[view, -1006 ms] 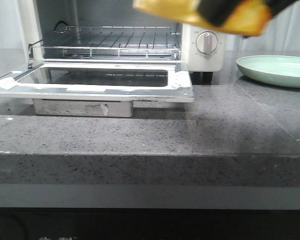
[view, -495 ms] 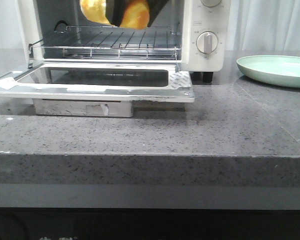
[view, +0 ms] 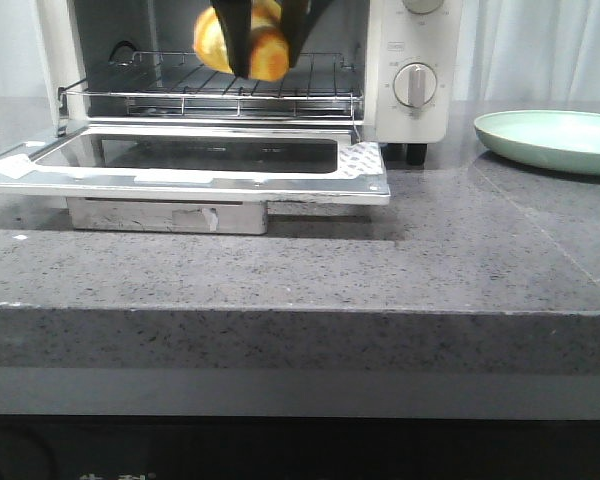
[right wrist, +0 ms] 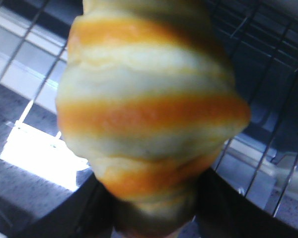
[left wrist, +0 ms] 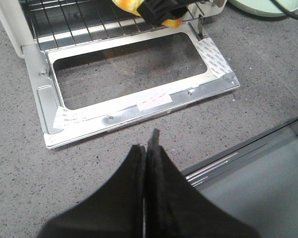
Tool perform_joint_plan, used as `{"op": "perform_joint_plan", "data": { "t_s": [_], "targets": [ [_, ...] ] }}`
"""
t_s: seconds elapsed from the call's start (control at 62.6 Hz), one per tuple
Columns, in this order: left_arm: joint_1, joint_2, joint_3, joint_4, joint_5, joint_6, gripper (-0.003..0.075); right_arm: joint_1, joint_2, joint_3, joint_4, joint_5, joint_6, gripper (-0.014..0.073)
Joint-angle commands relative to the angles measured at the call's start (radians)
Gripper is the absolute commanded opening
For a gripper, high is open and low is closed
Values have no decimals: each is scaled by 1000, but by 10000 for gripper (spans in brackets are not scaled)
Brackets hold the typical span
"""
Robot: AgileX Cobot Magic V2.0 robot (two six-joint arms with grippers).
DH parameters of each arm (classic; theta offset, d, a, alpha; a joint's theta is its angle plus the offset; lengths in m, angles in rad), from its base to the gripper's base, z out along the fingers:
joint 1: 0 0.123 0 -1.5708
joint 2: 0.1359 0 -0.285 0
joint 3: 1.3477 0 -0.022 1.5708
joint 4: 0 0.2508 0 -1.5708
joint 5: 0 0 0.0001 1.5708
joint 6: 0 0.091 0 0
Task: Put bread in oven
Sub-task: 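Lower the bread onto the oven rack and open the right gripper, then withdraw the right gripper out of the oven toward the robot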
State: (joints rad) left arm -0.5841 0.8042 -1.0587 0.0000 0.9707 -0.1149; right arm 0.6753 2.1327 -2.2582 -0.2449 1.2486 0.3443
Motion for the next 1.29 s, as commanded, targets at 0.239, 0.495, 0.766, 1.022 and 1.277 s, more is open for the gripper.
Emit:
{"op": "perform_joint_plan", "data": {
  "t_s": [0.239, 0.495, 0.766, 1.022, 1.277],
  "targets": [
    [-2, -2, -25, -7, -63, -8, -18, -20, -47, -45, -41, -11, 0, 97],
    [-2, -2, -25, -11, -55, -8, -18, -17, -55, -46, -29, -7, -10, 367],
    [-2, -2, -25, -11, -47, -8, -18, -15, -112, -46, -20, 49, -10, 613],
    [-2, -2, -25, -11, -30, -8, -18, 15, -236, 19, 52, 86, -50, 613],
    [-2, -2, -25, -8, -23, -6, -18, 8, -460, 343, 62, -53, -73, 613]
  ]
}}
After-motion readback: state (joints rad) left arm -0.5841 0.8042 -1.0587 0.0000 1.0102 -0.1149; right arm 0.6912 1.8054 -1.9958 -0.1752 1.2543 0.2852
